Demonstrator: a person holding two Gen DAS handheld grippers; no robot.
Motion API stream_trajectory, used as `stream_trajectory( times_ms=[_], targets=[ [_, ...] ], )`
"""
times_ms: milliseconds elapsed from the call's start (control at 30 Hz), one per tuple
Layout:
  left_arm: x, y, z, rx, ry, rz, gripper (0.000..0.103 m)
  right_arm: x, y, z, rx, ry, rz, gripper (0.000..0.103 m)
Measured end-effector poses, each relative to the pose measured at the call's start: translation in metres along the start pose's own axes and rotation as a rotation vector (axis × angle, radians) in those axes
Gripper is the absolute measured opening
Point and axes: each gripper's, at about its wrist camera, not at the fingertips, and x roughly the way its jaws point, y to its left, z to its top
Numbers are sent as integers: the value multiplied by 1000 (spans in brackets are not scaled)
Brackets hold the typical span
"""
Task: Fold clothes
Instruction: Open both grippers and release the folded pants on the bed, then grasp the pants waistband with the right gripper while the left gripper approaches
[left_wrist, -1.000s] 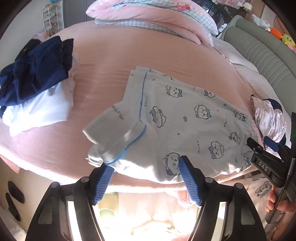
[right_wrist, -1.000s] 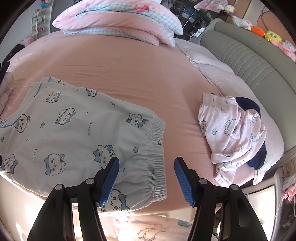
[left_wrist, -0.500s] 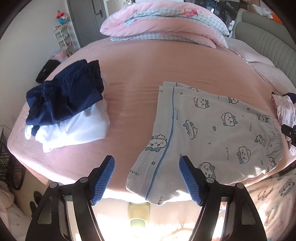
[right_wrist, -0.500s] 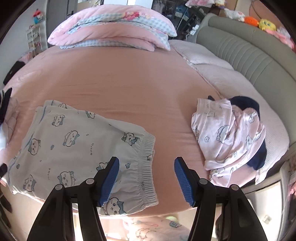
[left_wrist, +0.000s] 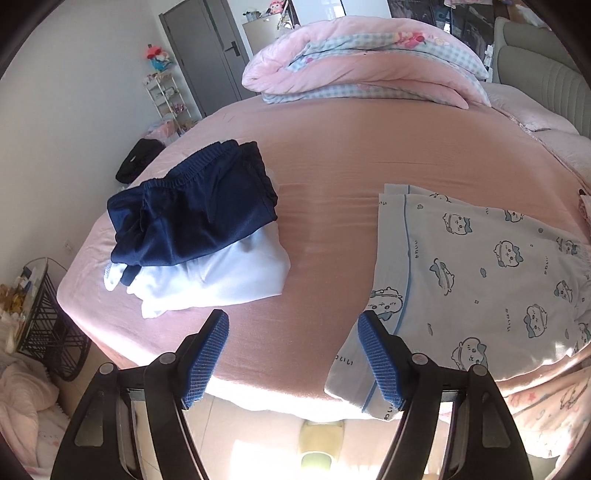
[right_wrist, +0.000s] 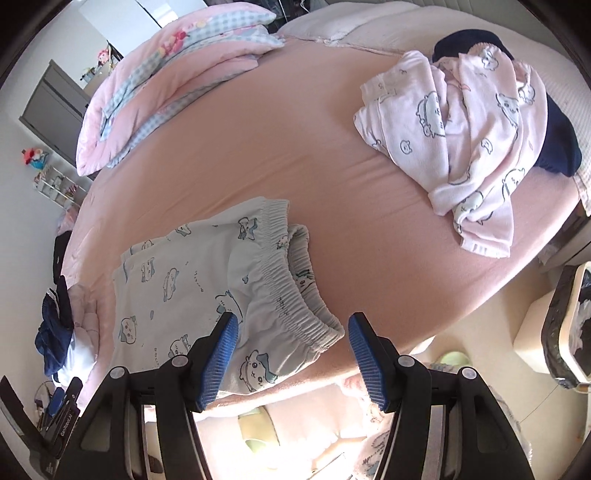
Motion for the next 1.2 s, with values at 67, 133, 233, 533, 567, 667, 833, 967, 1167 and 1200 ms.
stream_trajectory(
  times_ms=[67, 133, 233, 533, 567, 667, 833, 967, 1167, 1200],
  targets=[
    [-5, -13, 0, 57, -26, 24, 71, 5, -3, -5, 23, 22, 23, 62],
    [-8, -28, 1, 105, -42, 21, 71, 9, -4, -8, 44, 43, 62, 62],
    [-12, -52, 2, 166, -50, -19, 71, 16, -6, -13, 88, 76, 124, 62],
    [-25, -123, -4, 358, -101, -119, 71, 38, -16, -25, 216, 166, 292, 62],
    [-26, -129, -6, 381, -110, -117, 71, 40, -19, -26, 235, 174, 311, 62],
    [-27, -145, -9, 437, -117, -135, 71, 45, -26, -28, 291, 173, 374, 62],
    [-24, -164, -15, 486, -91, -173, 71, 51, -27, -25, 312, 160, 418, 62],
    [-28, -173, -18, 508, -94, -200, 71, 57, -29, -26, 315, 164, 417, 62],
    [-28, -186, -26, 555, -89, -226, 71, 66, -34, -21, 366, 188, 462, 62],
    [-28, -188, -28, 563, -89, -231, 71, 68, -36, -20, 375, 193, 472, 62]
  ],
)
